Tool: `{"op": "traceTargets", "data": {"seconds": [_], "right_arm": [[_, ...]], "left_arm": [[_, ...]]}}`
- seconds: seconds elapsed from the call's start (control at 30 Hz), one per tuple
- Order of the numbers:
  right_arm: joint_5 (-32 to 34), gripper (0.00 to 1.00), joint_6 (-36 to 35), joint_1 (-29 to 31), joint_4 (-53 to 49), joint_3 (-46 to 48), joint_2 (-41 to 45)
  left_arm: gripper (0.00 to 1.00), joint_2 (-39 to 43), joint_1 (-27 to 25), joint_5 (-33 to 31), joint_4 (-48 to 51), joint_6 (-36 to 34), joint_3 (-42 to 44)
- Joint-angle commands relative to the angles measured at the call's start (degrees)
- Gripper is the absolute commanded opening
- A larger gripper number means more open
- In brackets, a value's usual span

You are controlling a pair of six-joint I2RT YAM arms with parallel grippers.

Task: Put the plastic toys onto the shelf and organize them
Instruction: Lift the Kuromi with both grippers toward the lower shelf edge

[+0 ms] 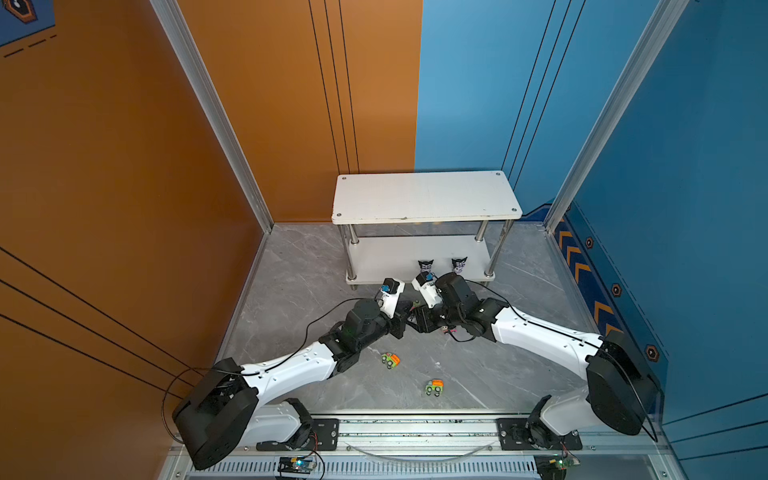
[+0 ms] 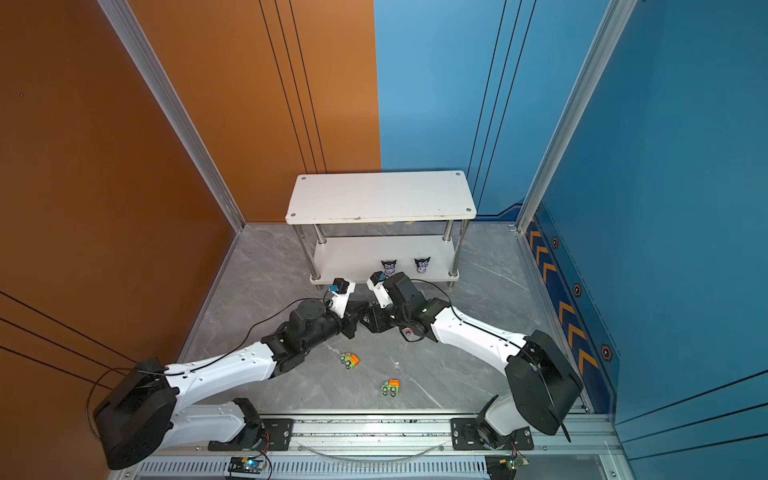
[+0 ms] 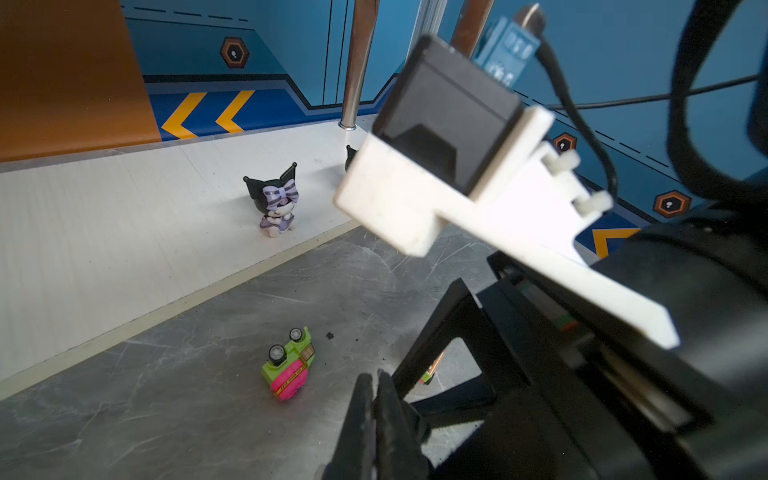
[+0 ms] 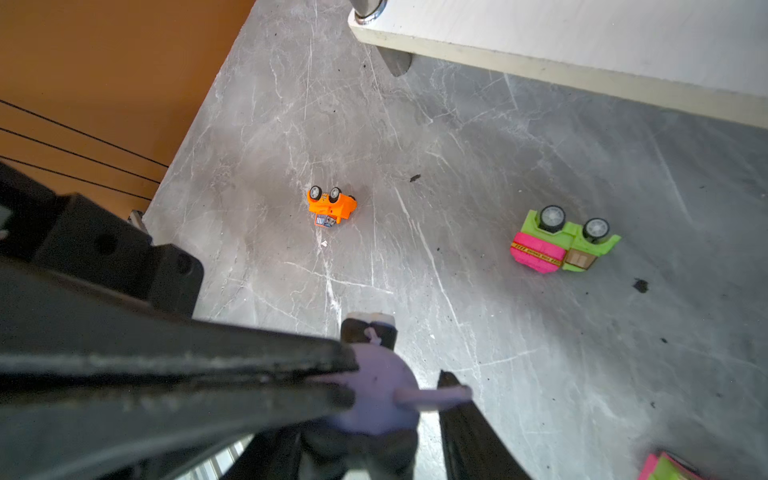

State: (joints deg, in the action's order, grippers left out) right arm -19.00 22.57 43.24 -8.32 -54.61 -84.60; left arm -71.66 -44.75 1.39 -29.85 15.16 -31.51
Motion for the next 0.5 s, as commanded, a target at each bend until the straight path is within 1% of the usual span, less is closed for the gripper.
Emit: {"op": "traceTargets", "data": {"seconds": [0.0,0.07,0.2,0.3,0.37,0.4,0.43,0.47], "right_arm": [[5.1,0.44,-0.85,0.61,2.11,-1.29,1.39],[6.32,0.39,-1.07,1.13,2.1,-1.29,2.07],[8.91,0.25,-1.47,2.26,2.0,-1.14,3.37],[10.12,0.19,-1.47,2.78,1.82,-1.11,3.81],[10.94,0.17,-1.38,3.03,1.65,-1.11,3.9],[11.58,0.16,-1.21,3.22,1.61,-1.05,3.85],[12.23,0.15,-1.08,3.29,1.62,-0.96,3.85],[12.9,0.14,-0.82,3.41,1.71,-0.9,3.79]], "left_arm": [[0.0,1.86,0.53,2.68,-2.18,1.83,-0.02],[0.0,2.11,0.88,2.92,-2.56,2.41,0.12],[0.0,2.23,1.42,3.57,-2.76,3.04,0.08],[0.0,2.06,1.62,3.8,-2.85,3.3,0.04],[0.0,2.05,1.68,3.87,-2.94,3.47,-0.12],[0.04,2.14,1.74,3.9,-3.02,3.57,-0.12],[0.14,2.29,1.71,3.98,-3.05,3.56,-0.12],[0.28,2.68,1.69,3.97,-3.03,3.48,0.15]]}}
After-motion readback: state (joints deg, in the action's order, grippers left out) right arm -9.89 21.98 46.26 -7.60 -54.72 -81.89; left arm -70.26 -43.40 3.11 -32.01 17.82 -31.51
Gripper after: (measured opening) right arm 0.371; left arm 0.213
